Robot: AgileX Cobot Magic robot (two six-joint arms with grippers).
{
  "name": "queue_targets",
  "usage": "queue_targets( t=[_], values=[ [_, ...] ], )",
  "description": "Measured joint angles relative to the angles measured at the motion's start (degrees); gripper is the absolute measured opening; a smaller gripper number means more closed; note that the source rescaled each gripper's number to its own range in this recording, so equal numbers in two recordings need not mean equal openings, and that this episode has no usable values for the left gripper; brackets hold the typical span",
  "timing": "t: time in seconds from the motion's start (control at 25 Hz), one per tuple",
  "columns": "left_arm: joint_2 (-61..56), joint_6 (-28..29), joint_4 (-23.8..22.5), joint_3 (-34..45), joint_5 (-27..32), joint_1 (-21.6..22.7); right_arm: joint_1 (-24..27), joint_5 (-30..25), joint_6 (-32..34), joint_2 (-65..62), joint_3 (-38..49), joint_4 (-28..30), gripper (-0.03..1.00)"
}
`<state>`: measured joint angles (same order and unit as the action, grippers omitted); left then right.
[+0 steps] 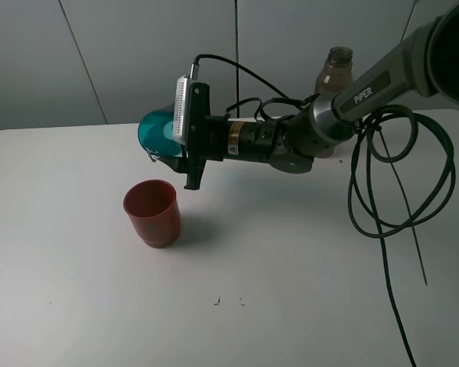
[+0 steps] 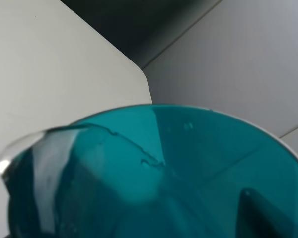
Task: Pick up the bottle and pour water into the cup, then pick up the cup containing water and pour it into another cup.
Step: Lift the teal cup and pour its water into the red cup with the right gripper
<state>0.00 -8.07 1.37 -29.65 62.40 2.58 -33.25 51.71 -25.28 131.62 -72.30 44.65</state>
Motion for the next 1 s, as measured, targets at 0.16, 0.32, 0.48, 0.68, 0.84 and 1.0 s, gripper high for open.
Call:
queue_targets(
  t=[0.16, 0.32, 0.48, 0.68, 0.84, 1.0],
  values=[
    [0.0, 0.0, 0.0, 0.0, 0.0, 0.0, 0.0, 0.14, -5.85, 0.0, 0.0, 0.0, 0.01],
    [0.0, 0.0, 0.0, 0.0, 0.0, 0.0, 0.0, 1.08, -9.82, 0.0, 0.0, 0.0, 0.01],
    [0.0, 0.0, 0.0, 0.0, 0.0, 0.0, 0.0, 1.45, -14.53, 0.0, 0.0, 0.0, 0.01],
    [0.0, 0.0, 0.0, 0.0, 0.0, 0.0, 0.0, 1.57, -20.22, 0.0, -0.08, 0.0, 0.01],
    [0.0, 0.0, 0.0, 0.0, 0.0, 0.0, 0.0, 1.81, -22.85, 0.0, -0.13, 0.0, 0.01],
    [0.0, 0.0, 0.0, 0.0, 0.0, 0.0, 0.0, 1.93, -24.95, 0.0, -0.36, 0.0, 0.01]
  ],
)
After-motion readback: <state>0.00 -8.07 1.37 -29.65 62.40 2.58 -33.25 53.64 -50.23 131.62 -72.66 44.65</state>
